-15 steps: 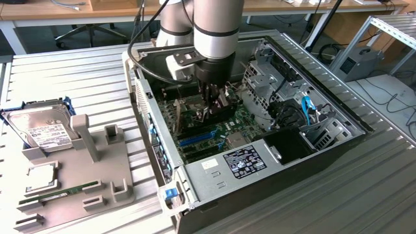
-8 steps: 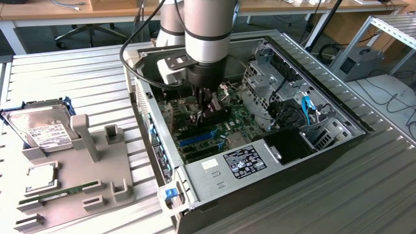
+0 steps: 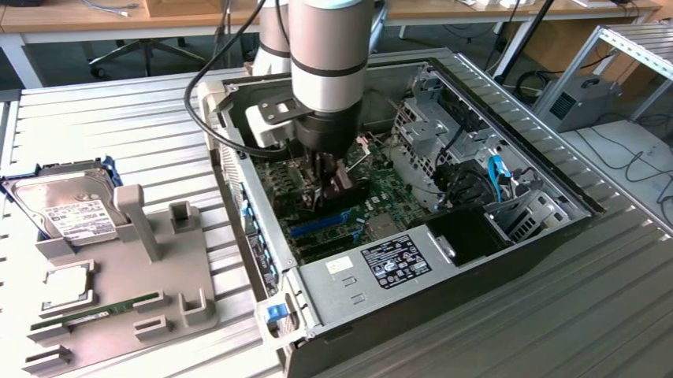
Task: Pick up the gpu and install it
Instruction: 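Insert the gpu into the slot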
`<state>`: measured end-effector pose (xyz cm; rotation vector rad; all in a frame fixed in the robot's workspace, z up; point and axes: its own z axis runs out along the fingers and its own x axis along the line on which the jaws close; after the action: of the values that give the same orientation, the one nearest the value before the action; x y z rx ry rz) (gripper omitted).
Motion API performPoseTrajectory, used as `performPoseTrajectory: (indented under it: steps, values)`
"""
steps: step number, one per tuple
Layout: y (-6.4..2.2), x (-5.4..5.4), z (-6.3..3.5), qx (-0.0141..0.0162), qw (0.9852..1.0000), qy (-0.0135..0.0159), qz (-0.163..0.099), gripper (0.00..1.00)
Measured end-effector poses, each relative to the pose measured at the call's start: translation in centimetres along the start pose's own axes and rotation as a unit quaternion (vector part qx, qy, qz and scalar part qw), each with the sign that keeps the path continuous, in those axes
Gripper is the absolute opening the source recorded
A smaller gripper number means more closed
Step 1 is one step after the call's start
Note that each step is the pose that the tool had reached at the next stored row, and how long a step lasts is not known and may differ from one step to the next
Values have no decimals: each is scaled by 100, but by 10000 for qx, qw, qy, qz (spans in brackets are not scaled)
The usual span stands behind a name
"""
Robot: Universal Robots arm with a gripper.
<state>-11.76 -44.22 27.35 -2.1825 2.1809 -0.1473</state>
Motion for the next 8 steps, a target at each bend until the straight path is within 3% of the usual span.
performPoseTrajectory:
  steps: [8]
  values:
    - [82, 44, 56, 0, 10000, 2, -2, 26]
